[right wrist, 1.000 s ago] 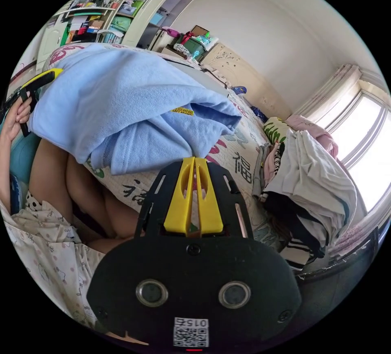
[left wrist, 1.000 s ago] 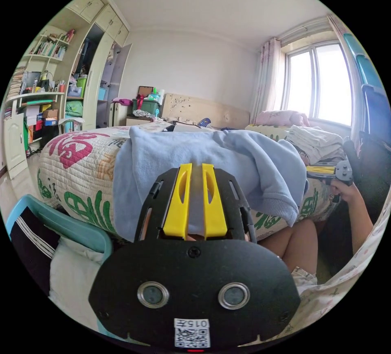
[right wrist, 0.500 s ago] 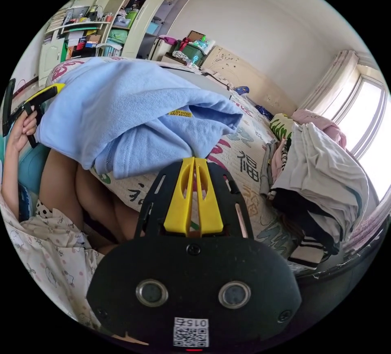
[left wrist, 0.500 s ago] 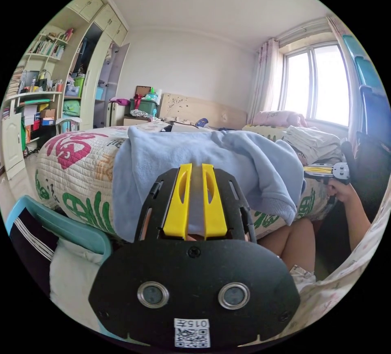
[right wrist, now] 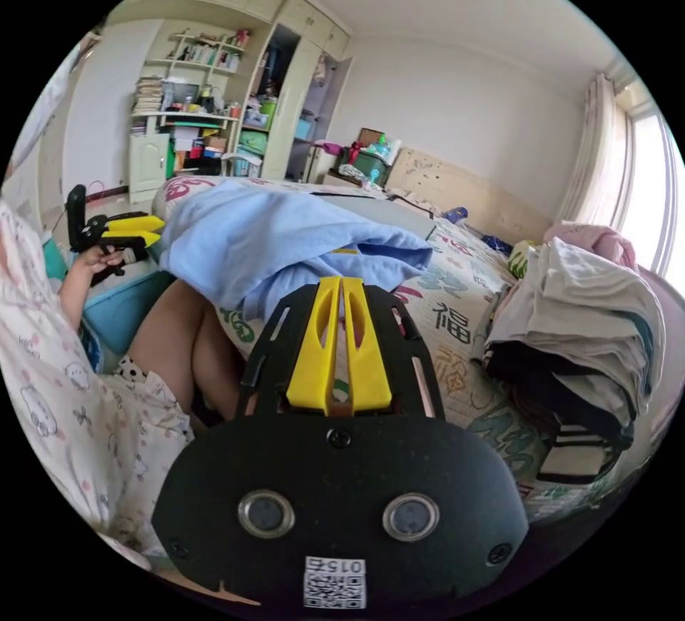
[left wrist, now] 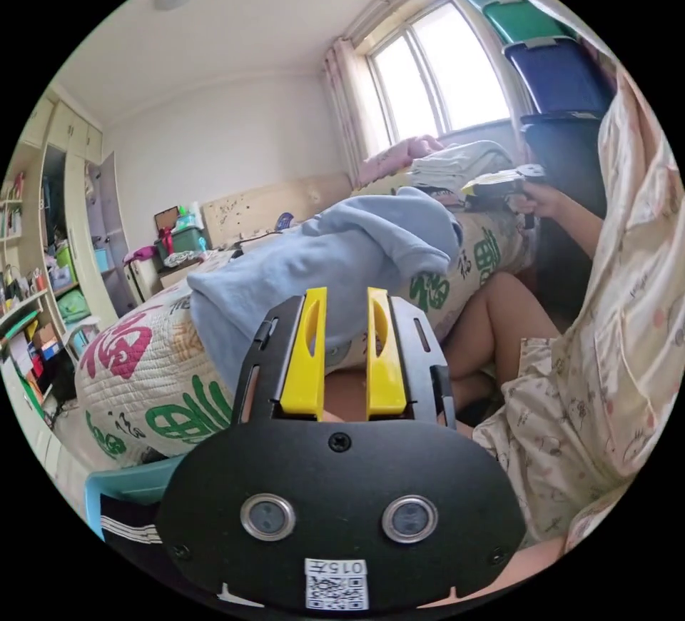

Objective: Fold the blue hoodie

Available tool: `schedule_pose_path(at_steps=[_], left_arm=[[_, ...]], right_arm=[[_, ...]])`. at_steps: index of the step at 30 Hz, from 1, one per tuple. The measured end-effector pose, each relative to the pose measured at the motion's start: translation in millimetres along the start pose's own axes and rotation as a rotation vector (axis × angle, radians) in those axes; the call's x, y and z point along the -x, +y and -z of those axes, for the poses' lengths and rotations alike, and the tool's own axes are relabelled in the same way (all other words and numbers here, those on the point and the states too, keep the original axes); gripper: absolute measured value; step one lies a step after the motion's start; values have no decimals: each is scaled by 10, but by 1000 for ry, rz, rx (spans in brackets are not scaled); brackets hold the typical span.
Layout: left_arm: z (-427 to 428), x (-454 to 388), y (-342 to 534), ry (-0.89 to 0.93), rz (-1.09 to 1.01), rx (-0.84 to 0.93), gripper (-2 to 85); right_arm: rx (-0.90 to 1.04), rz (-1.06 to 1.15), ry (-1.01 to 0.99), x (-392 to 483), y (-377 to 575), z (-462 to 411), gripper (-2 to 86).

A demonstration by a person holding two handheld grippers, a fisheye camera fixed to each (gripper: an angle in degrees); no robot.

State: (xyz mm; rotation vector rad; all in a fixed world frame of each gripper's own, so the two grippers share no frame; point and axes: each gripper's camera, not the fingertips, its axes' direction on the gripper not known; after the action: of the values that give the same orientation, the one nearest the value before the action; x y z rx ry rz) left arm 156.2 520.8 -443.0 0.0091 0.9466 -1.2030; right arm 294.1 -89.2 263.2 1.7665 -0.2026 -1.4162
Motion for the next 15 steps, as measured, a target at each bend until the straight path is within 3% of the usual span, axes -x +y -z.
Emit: schedule_pose_path(at_steps=[9,15], left_arm=[[-518,-385,520,-24,-219,111,101],[-979,-723,895,-206,-414,238,104]], right_arm=[[-85,322,-122,602,526,-11,68],[-91,630,-180,1360,712,-283,98]])
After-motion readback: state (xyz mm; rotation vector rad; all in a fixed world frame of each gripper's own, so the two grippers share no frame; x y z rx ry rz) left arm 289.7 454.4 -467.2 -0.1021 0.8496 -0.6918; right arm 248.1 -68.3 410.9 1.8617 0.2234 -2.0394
